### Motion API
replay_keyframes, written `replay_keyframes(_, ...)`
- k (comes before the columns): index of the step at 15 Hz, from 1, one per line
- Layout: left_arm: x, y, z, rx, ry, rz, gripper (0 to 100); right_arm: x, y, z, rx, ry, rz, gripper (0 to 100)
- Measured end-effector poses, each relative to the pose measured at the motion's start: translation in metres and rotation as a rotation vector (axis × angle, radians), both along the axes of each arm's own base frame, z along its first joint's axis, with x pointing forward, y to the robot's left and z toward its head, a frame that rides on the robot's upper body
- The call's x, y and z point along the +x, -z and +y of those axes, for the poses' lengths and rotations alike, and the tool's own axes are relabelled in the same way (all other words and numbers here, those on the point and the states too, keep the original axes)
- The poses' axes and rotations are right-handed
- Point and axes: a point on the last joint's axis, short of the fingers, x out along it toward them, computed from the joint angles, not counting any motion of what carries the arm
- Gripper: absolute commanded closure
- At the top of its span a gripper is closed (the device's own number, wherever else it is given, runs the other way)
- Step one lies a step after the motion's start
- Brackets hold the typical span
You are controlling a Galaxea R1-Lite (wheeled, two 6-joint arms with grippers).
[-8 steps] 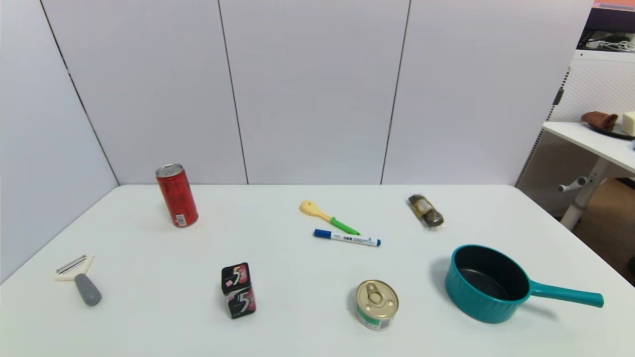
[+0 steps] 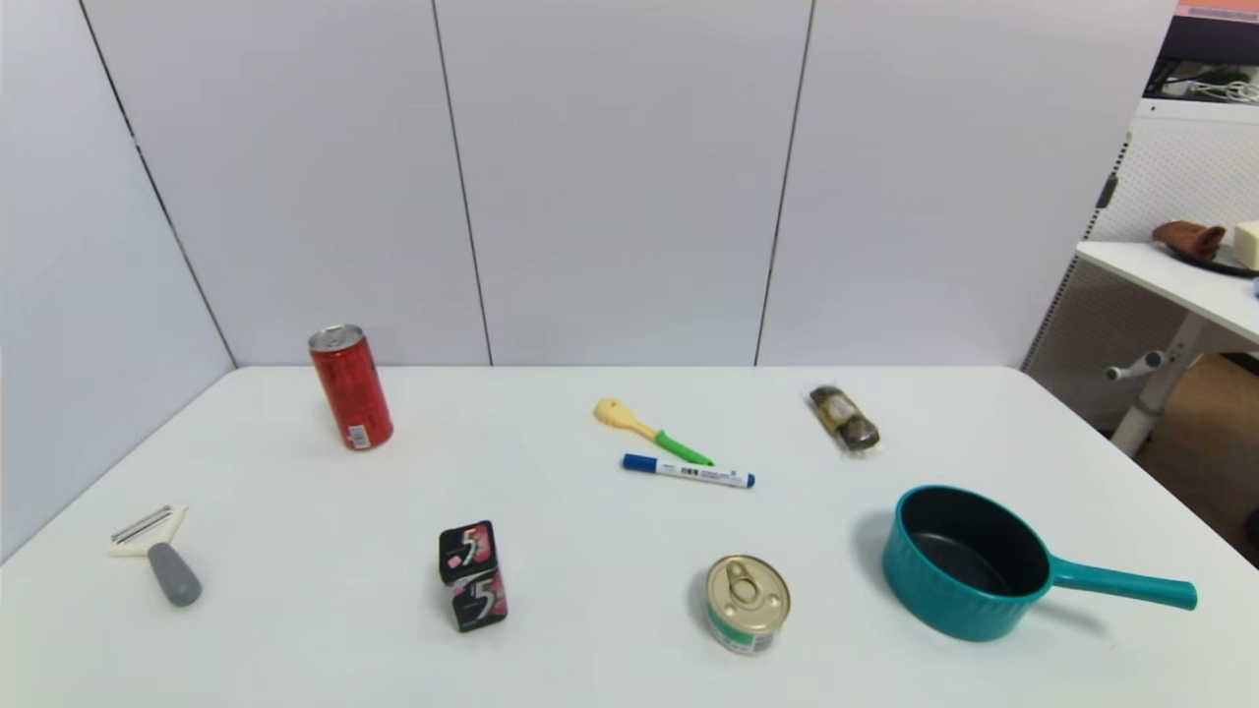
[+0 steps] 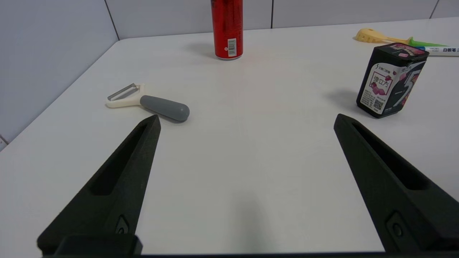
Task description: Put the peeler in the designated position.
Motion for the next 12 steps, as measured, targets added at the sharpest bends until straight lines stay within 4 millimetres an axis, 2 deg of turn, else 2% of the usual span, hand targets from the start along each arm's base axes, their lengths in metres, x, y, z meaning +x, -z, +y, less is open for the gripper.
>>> replay_keyframes(8,0.002,-0.004,0.0,0.002,0.001,0.028,0,0.0,0.0,0.0,0.0,0.0,0.0,0)
replay_keyframes(10,0.005,-0.029,0.0,-0.002,0.0,0.036,0,0.0,0.0,0.0,0.0,0.0,0.0,0)
replay_keyframes(12,0.011,-0.073,0.0,-0.02,0.001,0.02,0,0.0,0.0,0.0,0.0,0.0,0.0,0)
